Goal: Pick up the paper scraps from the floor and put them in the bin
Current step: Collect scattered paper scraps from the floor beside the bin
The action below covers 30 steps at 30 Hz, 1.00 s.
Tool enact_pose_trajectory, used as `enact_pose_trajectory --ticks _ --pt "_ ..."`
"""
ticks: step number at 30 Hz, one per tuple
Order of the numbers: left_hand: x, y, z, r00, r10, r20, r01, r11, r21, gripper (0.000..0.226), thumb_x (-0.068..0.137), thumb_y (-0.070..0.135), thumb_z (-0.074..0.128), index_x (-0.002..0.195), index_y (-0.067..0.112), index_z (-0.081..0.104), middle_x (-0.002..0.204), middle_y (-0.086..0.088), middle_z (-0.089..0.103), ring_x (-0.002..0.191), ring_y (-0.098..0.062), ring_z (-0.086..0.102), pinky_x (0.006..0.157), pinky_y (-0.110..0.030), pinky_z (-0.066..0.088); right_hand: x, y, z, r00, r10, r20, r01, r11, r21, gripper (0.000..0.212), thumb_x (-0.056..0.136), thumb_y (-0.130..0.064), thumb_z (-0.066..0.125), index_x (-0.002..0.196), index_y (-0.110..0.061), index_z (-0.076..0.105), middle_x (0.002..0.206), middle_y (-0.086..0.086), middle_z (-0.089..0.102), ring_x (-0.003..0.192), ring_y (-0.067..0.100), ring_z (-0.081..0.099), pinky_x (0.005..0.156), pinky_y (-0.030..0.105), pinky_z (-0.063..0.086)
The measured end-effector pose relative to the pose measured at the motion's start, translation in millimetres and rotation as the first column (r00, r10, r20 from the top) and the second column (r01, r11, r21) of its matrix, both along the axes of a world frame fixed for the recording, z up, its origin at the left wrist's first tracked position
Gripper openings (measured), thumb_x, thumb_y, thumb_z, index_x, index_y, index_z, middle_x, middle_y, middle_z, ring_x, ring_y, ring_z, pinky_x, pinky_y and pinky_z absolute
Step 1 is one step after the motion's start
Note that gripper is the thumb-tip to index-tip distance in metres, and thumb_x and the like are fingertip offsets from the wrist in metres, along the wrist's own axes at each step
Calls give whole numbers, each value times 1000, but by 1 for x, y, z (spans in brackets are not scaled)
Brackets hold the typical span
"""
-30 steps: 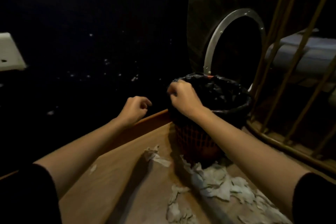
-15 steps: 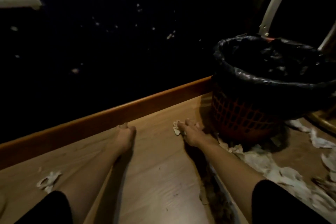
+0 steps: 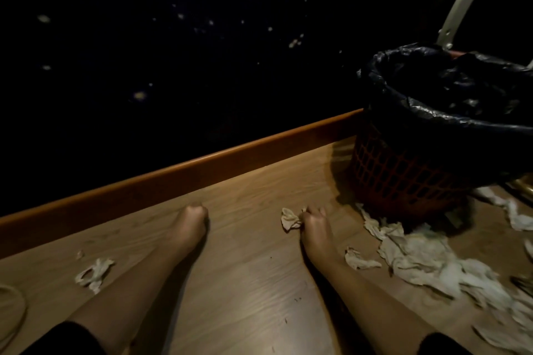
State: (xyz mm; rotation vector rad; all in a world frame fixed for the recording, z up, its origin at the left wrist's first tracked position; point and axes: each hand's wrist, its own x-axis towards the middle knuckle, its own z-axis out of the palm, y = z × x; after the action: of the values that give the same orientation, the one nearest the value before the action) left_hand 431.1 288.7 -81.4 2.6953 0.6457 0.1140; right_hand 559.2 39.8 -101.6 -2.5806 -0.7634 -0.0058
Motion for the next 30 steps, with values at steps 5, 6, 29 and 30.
enact_pose_trajectory --ticks 5,6,29,30 --pt "-41 21 20 999 38 15 -38 999 19 12 86 8 57 87 18 64 88 -3 64 81 -15 62 76 -30 55 -23 27 39 977 130 -166 -143 988 -65 13 86 -1 56 94 -8 64 99 9 64 87 21 60 76 30 53" --pt "-54 29 27 997 67 36 -68 997 23 10 86 9 58 89 16 65 89 -3 64 83 -16 62 76 -30 55 -28 36 52 958 194 -211 -211 975 -64 13 87 -4 57 98 -9 62 101 8 64 89 18 61 80 31 55" --pt "-197 139 34 924 382 6 -379 918 -120 25 77 -2 58 62 18 53 73 -8 63 76 -25 59 69 -34 50 -263 258 20 782 607 -144 -623 769 -140 46 84 -11 61 127 -16 46 138 16 35 125 34 33 104 46 40" --pt "-197 140 30 933 361 -11 -360 926 -115 28 78 -1 58 60 20 50 71 -7 62 74 -24 59 68 -33 48 -265 253 12 771 632 -77 -637 761 -124 44 86 -11 58 129 -15 45 141 14 34 128 33 30 105 45 38"
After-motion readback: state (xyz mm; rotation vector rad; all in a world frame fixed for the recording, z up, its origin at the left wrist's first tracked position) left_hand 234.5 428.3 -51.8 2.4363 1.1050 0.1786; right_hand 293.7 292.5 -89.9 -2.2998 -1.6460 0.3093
